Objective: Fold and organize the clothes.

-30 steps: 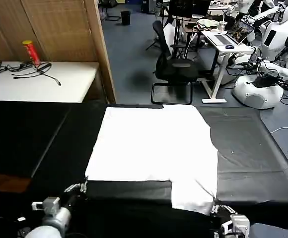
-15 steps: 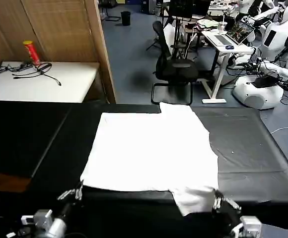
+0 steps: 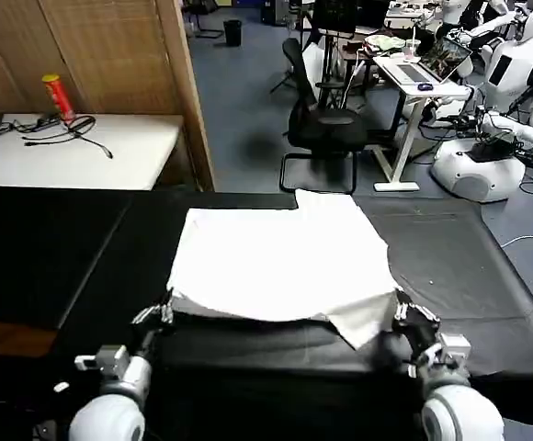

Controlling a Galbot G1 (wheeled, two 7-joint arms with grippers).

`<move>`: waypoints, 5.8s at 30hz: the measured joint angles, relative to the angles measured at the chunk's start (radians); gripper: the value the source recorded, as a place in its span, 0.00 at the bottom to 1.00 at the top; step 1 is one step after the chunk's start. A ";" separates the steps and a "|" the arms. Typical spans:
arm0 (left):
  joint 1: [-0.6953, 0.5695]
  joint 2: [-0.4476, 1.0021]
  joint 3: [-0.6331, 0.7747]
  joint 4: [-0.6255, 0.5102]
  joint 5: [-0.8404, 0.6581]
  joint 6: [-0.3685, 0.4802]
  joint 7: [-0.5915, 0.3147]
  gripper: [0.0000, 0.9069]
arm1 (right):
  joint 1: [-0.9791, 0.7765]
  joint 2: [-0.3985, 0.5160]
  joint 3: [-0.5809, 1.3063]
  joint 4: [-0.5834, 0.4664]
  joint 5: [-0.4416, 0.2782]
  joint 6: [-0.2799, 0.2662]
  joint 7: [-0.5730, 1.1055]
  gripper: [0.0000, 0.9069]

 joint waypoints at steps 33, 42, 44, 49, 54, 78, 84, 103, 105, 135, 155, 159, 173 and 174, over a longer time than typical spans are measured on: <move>-0.200 0.067 0.047 0.208 0.058 0.007 0.000 0.97 | 0.184 -0.051 -0.078 -0.216 0.021 -0.067 -0.115 0.97; -0.154 0.081 0.016 0.166 0.062 0.036 0.000 0.97 | 0.033 -0.129 -0.007 0.004 0.039 -0.141 -0.127 0.97; -0.137 0.087 0.010 0.150 0.047 0.052 0.004 0.97 | -0.006 -0.133 0.008 0.037 0.028 -0.140 -0.125 0.97; -0.078 0.110 0.002 0.102 -0.031 0.104 0.011 0.97 | -0.105 -0.126 0.040 0.090 0.022 -0.132 -0.119 0.97; -0.048 0.116 0.000 0.085 -0.044 0.111 0.023 0.97 | -0.147 -0.116 0.054 0.089 0.022 -0.124 -0.122 0.84; -0.005 0.164 -0.003 0.058 -0.056 0.141 0.003 0.00 | -0.211 -0.133 0.062 0.122 0.044 -0.178 -0.086 0.02; 0.073 0.196 -0.029 -0.018 -0.031 0.159 -0.016 0.00 | -0.288 -0.146 0.076 0.209 0.053 -0.237 -0.052 0.01; 0.413 0.202 -0.159 -0.247 -0.007 0.257 -0.024 0.97 | -0.459 -0.108 0.091 0.392 0.030 -0.304 -0.016 0.97; 0.425 0.198 -0.170 -0.263 -0.006 0.283 -0.028 0.97 | -0.479 -0.106 0.099 0.413 0.030 -0.304 -0.016 0.97; -0.508 0.332 0.076 0.241 -0.426 0.414 -0.067 0.97 | 0.586 -0.156 -0.251 -0.394 0.164 -0.216 -0.008 0.97; -0.782 0.263 0.236 0.673 -0.384 0.453 0.022 0.97 | 0.924 -0.002 -0.400 -0.964 0.118 -0.182 -0.094 0.97; -0.790 0.260 0.246 0.683 -0.379 0.460 0.027 0.90 | 0.929 0.009 -0.396 -1.001 0.107 -0.181 -0.097 0.97; -0.802 0.232 0.252 0.714 -0.352 0.448 0.050 0.14 | 0.913 0.024 -0.393 -1.013 0.095 -0.193 -0.118 0.09; -0.802 0.232 0.254 0.713 -0.352 0.448 0.052 0.12 | 0.912 0.025 -0.390 -1.013 0.095 -0.195 -0.118 0.09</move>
